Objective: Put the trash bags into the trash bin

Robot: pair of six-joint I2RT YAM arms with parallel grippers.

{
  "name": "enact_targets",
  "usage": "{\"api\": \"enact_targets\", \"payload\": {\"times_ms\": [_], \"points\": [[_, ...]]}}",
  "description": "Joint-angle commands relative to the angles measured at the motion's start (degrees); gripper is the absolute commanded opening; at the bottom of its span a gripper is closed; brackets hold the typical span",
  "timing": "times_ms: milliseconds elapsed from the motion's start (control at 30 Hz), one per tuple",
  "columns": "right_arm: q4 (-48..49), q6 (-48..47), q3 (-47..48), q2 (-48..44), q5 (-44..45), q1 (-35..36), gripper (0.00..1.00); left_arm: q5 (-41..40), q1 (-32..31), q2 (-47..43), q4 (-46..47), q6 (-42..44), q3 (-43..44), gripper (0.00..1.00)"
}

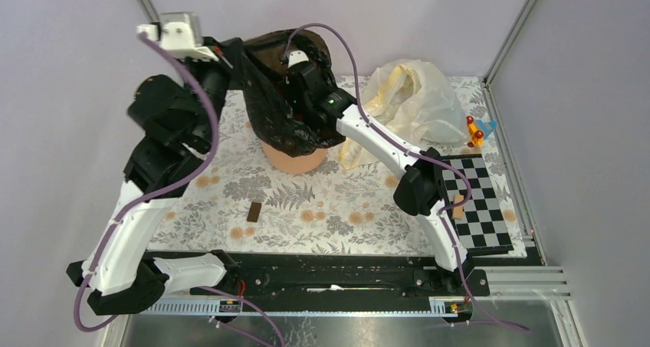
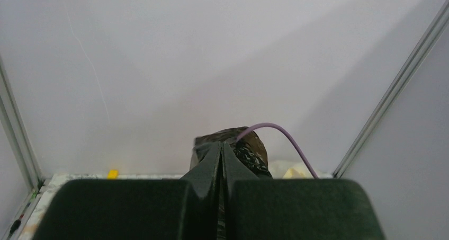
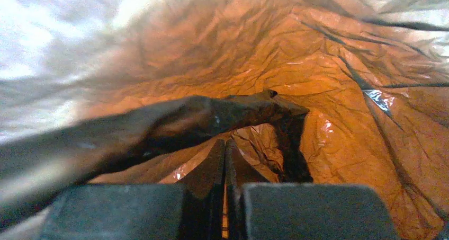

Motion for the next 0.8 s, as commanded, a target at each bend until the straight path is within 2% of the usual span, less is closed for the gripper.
{"api": "enact_targets", "payload": {"times_ms": [0,267,400,500,633,767], "points": [[-2.3,-1.32,-0.64,-2.09,-1.29,0.06,0.01,-1.99,0.37,-0.8,2.64,-0.05,-4.29,0.0],[-3.05,-3.72,4.39,-6.66,-2.56,0.03,0.2,0.81,2.96,-1.52,3.79,-2.96,-11.1,0.0],[-1.46,-2.82,1.91,-10.95,-4.55,0.06,0.26,1.83,4.92,-1.0,3.63,-3.72,-11.39,0.0],[-0.61,-2.15,1.11,-13.27,-5.55,0.03,0.37,3.98,7.75,0.16,3.35,-4.51,-9.9,0.0],[-0.01,-2.56,2.51,-14.25,-1.66,-0.01,0.39,8.79,12.75,4.05,1.54,-5.9,-3.43,0.0],[3.38,-2.72,2.32,-14.28,4.39,-0.04,0.25,11.45,15.79,9.6,-0.09,-5.57,5.85,0.0]]}}
